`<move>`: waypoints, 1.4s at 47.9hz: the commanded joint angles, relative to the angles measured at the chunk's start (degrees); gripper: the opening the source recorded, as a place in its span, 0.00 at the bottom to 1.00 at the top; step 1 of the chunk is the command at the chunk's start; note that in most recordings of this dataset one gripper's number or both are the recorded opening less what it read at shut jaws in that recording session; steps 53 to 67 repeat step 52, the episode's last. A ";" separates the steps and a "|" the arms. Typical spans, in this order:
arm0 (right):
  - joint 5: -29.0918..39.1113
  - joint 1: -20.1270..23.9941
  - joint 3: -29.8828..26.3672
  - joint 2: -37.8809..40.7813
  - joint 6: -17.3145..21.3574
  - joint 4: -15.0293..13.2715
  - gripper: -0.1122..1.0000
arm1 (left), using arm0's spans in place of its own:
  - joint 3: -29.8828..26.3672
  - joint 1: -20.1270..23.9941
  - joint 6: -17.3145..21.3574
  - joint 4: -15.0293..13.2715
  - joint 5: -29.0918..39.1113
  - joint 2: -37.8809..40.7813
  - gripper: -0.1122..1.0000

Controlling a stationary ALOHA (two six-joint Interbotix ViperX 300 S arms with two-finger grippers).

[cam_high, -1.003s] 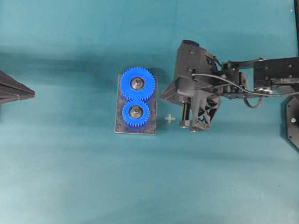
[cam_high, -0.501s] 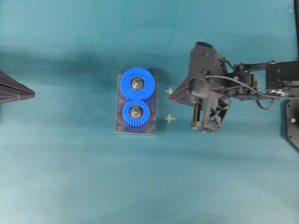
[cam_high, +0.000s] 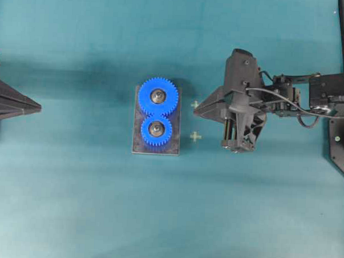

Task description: Insert the washer onto the shaft.

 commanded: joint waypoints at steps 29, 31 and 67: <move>-0.88 0.44 -0.44 1.67 0.35 0.00 0.16 | 2.46 0.26 0.00 0.18 -2.90 -0.09 0.11; -1.05 0.62 -0.44 2.02 0.35 0.00 0.16 | 2.55 0.18 0.00 0.09 -3.69 -0.26 0.11; -4.83 1.14 -0.79 3.87 0.35 0.00 0.16 | 2.55 0.18 -0.09 0.18 -4.39 -0.26 0.11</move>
